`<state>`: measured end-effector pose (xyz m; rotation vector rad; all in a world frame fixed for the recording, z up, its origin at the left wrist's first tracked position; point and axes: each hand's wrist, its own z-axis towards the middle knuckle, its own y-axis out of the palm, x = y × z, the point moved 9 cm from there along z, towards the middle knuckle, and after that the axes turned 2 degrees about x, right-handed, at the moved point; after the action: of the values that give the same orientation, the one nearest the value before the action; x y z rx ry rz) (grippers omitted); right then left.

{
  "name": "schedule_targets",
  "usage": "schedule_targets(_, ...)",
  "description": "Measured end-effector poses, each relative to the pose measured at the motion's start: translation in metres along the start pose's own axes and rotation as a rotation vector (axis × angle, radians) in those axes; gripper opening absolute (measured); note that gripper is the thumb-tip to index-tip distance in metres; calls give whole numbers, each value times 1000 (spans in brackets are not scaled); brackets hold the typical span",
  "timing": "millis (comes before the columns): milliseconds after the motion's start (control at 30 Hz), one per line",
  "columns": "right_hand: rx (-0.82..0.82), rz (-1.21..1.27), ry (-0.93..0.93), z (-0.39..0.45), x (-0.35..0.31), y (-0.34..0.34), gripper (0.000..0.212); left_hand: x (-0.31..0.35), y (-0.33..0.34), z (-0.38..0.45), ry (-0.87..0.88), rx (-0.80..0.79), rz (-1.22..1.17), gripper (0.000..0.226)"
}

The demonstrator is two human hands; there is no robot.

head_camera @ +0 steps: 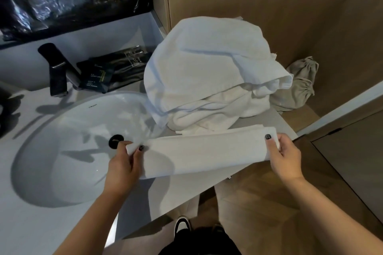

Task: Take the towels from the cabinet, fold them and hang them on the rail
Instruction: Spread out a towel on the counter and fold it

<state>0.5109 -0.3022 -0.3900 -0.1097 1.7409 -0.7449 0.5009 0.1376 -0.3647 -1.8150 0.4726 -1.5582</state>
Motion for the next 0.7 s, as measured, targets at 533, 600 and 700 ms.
schedule_targets(533,30,-720,-120,27,-42,29,27,39,45,28,202,-81,550,64)
schedule_targets(600,72,-762,-127,27,-46,29,26,70,69,11,396,-92,423,60)
schedule_targets(700,131,-902,-246,22,-69,36,41,66,107,-5,302,-260,536,75)
